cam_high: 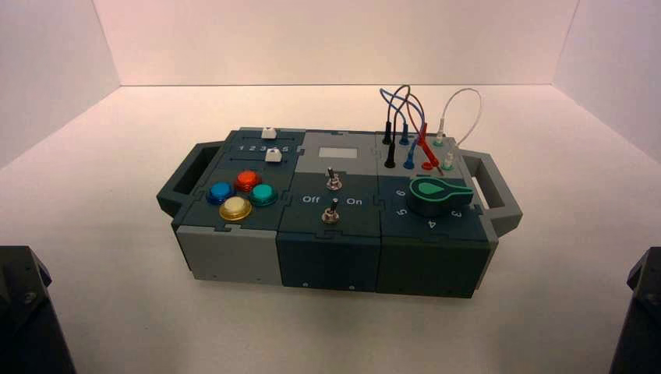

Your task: Push the red button with the left gripper.

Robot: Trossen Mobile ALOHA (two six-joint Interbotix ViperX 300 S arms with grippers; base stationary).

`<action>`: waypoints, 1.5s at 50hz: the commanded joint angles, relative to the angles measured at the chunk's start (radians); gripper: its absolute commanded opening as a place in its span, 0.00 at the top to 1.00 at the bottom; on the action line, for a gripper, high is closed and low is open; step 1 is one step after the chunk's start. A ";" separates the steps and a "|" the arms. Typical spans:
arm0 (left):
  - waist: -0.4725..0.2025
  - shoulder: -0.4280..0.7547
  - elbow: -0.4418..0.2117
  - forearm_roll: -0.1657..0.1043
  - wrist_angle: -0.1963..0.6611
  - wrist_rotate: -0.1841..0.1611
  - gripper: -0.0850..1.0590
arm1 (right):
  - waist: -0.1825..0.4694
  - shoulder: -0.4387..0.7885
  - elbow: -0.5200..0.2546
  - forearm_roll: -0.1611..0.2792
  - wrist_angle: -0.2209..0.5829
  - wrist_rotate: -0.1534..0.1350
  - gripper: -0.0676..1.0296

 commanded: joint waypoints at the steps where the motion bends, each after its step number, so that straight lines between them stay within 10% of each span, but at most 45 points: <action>1: 0.003 0.002 -0.017 0.002 -0.005 0.006 0.95 | -0.005 0.005 -0.023 0.003 -0.006 -0.002 0.96; 32: 0.003 0.009 -0.023 0.000 0.025 0.006 0.95 | -0.005 0.009 -0.020 0.005 0.002 0.000 0.96; 55: -0.114 0.120 -0.137 0.002 0.365 0.021 0.95 | 0.011 0.061 -0.049 0.048 0.137 0.002 0.96; 75: -0.215 0.114 -0.216 -0.002 0.690 0.028 0.95 | 0.147 0.143 -0.091 0.051 0.310 0.000 0.96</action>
